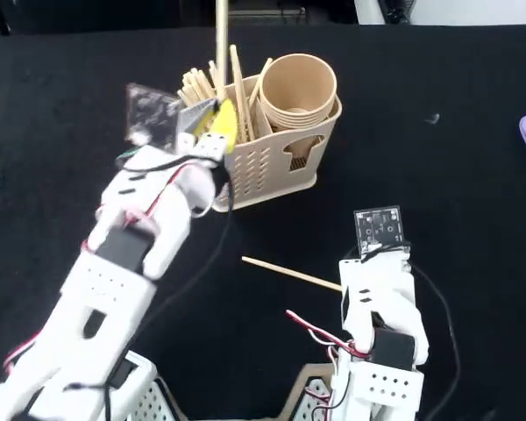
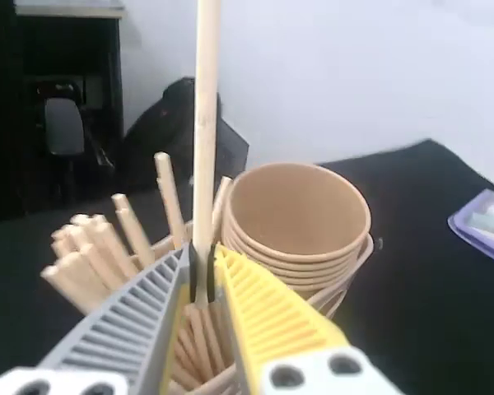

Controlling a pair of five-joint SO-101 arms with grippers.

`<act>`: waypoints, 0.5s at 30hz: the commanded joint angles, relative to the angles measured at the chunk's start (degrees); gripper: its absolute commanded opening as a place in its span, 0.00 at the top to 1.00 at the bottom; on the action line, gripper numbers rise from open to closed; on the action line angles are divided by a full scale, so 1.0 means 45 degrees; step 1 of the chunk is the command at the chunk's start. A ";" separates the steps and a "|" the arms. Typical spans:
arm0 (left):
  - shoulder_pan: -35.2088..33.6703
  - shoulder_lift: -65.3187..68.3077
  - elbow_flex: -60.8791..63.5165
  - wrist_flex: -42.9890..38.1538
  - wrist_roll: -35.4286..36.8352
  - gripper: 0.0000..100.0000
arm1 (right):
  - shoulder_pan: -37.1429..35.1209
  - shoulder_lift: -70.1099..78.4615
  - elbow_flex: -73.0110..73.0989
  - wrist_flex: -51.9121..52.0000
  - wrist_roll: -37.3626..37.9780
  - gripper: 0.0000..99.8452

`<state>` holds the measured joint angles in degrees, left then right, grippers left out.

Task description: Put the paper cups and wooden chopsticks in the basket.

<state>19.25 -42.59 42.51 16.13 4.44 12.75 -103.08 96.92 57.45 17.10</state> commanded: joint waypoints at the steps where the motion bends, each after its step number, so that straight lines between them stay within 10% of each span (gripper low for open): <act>1: 0.0127 0.1407 -0.1319 -0.0274 0.0098 0.97 | -0.0098 -0.1006 -0.0068 0.0020 -0.0117 0.99; 15: 0.0400 0.3009 -0.0830 -0.0274 0.0098 0.97 | -0.0098 -0.1006 -0.0068 -0.0020 -0.0117 0.99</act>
<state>19.08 -29.85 36.88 14.81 4.18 12.75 -103.08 96.92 57.45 17.10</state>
